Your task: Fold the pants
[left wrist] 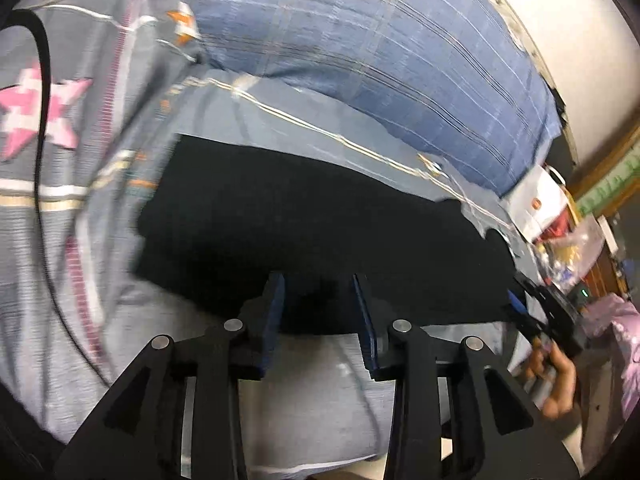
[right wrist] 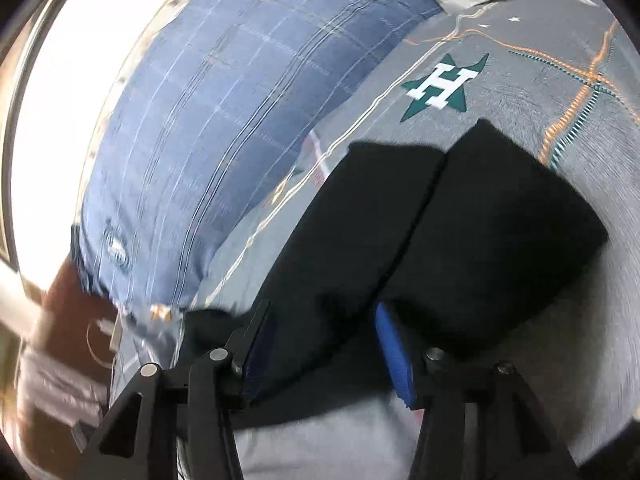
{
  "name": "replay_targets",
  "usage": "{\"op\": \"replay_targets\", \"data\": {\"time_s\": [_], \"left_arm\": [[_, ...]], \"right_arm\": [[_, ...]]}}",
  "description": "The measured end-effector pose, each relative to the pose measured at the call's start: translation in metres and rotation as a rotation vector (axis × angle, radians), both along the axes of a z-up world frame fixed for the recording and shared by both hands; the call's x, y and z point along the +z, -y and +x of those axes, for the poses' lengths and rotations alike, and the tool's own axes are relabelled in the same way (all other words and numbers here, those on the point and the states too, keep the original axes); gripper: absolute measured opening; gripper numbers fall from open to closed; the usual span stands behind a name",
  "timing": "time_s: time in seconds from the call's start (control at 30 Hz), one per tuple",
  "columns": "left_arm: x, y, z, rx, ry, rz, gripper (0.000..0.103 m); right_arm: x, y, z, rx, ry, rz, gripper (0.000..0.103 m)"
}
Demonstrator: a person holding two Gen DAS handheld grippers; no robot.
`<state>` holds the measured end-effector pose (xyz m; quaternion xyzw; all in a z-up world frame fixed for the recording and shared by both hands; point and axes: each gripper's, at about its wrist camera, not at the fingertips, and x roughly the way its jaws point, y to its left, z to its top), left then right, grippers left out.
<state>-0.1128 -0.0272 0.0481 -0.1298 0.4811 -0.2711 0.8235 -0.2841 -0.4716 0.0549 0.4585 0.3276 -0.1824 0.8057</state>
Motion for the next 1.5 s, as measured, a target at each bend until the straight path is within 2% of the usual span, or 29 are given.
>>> {"op": "replay_targets", "data": {"time_s": [0.1,0.17,0.23,0.3,0.4,0.5,0.6,0.63,0.67,0.73,0.8,0.9,0.97,1.1,1.17,1.33,1.43,1.5], "left_arm": [[-0.007,0.019,0.004,-0.011,-0.012,0.028,0.032],[-0.01,0.023,0.006,-0.01,-0.032,0.021,0.032],[-0.01,0.025,0.006,-0.01,-0.039,0.014,0.032],[-0.006,0.021,0.005,-0.011,-0.03,0.01,0.032],[-0.004,0.006,0.004,0.015,-0.021,0.011,0.032],[-0.01,-0.012,0.006,0.051,-0.039,0.004,0.032],[-0.014,-0.028,0.009,0.089,-0.066,0.005,0.032],[-0.013,-0.035,0.009,0.102,-0.071,-0.012,0.036],[-0.012,-0.042,0.008,0.115,-0.069,-0.029,0.048],[-0.011,-0.055,0.008,0.16,-0.064,-0.057,0.066],[-0.011,-0.065,0.01,0.193,-0.056,-0.07,0.067],[-0.011,-0.067,0.018,0.201,-0.05,-0.033,0.067],[-0.013,-0.066,0.021,0.202,-0.056,-0.026,0.067],[-0.012,-0.065,0.029,0.214,-0.047,-0.027,0.067],[-0.015,-0.063,0.034,0.214,-0.054,-0.015,0.067],[-0.02,-0.057,0.047,0.205,-0.07,-0.002,0.067],[-0.022,-0.053,0.052,0.196,-0.07,0.008,0.067],[-0.023,-0.05,0.054,0.198,-0.065,0.023,0.067]], "right_arm": [[-0.005,0.02,0.009,-0.024,0.033,-0.007,0.049],[-0.004,0.027,0.018,0.0,0.003,-0.04,0.004],[0.007,0.029,0.01,0.012,0.039,-0.058,0.004],[0.035,0.019,-0.005,0.023,0.052,-0.158,0.004],[0.059,0.01,-0.044,-0.011,0.047,-0.242,0.004],[0.039,0.01,-0.052,0.005,-0.082,-0.256,0.004],[0.006,0.011,-0.041,0.042,-0.226,-0.171,0.007],[0.011,0.008,-0.043,0.033,-0.212,-0.19,0.009],[0.018,0.003,-0.045,0.04,-0.202,-0.202,0.018],[0.031,-0.011,-0.044,0.077,-0.169,-0.198,0.027],[0.04,-0.032,-0.039,0.164,-0.112,-0.175,0.03],[0.046,-0.089,-0.011,0.415,-0.016,-0.188,0.03],[0.047,-0.142,0.019,0.62,0.023,-0.269,0.029],[0.046,-0.231,0.065,0.918,0.088,-0.443,0.029],[0.04,-0.254,0.078,0.983,0.102,-0.487,0.029],[0.011,-0.287,0.102,1.15,0.033,-0.597,0.029],[0.001,-0.3,0.11,1.158,0.001,-0.717,0.03],[-0.005,-0.301,0.118,1.172,-0.009,-0.741,0.03]]}}
